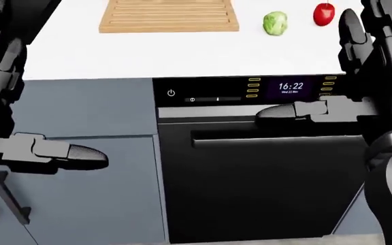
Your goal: Place the cherry and the brussel sprout on separate cutting boards.
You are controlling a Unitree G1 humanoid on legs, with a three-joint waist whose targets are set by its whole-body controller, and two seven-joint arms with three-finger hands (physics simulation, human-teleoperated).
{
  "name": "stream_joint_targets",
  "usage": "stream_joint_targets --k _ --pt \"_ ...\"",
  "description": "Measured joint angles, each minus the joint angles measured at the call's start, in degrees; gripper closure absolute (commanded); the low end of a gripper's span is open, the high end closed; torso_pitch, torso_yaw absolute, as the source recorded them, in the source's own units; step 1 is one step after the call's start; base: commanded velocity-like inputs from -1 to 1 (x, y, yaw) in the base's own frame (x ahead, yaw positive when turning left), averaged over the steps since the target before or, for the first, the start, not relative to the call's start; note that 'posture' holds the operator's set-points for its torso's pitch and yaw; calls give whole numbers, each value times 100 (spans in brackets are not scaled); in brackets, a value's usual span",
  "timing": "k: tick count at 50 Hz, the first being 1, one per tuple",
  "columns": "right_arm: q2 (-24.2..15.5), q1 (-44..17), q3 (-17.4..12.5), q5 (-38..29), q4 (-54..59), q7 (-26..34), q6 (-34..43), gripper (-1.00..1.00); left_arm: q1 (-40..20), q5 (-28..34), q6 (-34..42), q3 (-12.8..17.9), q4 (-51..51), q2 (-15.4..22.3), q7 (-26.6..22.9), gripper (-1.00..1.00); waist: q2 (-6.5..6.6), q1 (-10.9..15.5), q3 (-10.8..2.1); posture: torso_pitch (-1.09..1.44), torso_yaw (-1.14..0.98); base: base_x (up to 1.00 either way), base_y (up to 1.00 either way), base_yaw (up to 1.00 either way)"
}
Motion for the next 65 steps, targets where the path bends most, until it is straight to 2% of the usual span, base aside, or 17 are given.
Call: stream_joint_targets --k 5,7,9,13,18,22,31,34,37,40,43,46,47,50,55,63,65 --pt "4 -94 72 102 -53 -10 -163 -100 -41 68 -8 133 -156 73 42 -100 445 -8 31 0 0 32 -40 0" --pt "25 -80 154 165 12 -7 -103 -100 58 111 7 166 -75 50 65 -100 454 70 36 0 0 30 -40 0" --pt "-17 -106 189 211 78 -4 -6 -100 67 153 81 134 27 26 87 -100 471 109 -67 0 0 29 -39 0" --pt "-101 -282 32 264 -102 -59 52 -100 -56 154 54 72 -65 39 64 -100 312 134 -194 0 0 22 -39 0" --pt "-101 -193 68 276 -66 -101 -160 -100 -51 199 -58 146 -68 55 66 -100 -167 74 -216 0 0 10 -38 0" --pt "-147 -81 -82 250 93 -172 29 -100 75 123 9 -51 94 -43 -6 -100 -163 -40 -65 0 0 8 -38 0" --pt "-165 -184 -111 428 -96 -230 -91 -100 -139 191 -53 47 -78 33 43 -100 438 23 -137 0 0 3 -38 0" --pt "-123 -88 -6 502 4 -243 -37 -100 -36 220 0 84 31 29 50 -100 396 118 -89 0 0 0 -44 0" --pt "-157 -57 9 542 78 -232 37 -100 -15 247 99 68 109 20 49 -100 457 130 -194 0 0 0 -54 0" --pt "-185 -105 -53 515 -32 -246 -52 -100 -44 253 19 67 7 31 34 -100 340 124 -228 0 0 0 -54 0" --pt "-198 -130 -17 486 -105 -228 -140 -100 -21 278 -52 86 -23 26 37 -100 115 160 -199 0 0 0 -53 0" --pt "-228 -175 -21 499 -131 -190 -82 -100 -9 296 -64 103 -12 21 37 -100 -287 144 -226 0 0 0 -42 0" --pt "-272 -210 -76 511 -111 -199 5 -100 25 294 -69 65 -27 -42 32 -100 -236 86 -187 0 0 0 -15 0" --pt "-281 -110 -115 391 -73 -239 19 -100 100 220 -10 -56 15 -63 -40 -100 -333 -2 -98 0 0 0 0 0" --pt "-203 -105 -13 280 -60 -134 -63 -100 63 245 -79 8 -33 -52 -26 -100 -131 33 -30 0 0 2 0 0" --pt "-222 -208 -62 217 2 -98 35 -100 132 267 -130 -50 -43 -83 -51 -100 -62 -20 5 0 0 3 0 0" --pt "-233 -185 -64 213 -22 -85 58 -100 159 268 -98 -71 -1 -86 -72 -100 -46 6 -95 0 0 9 0 0"
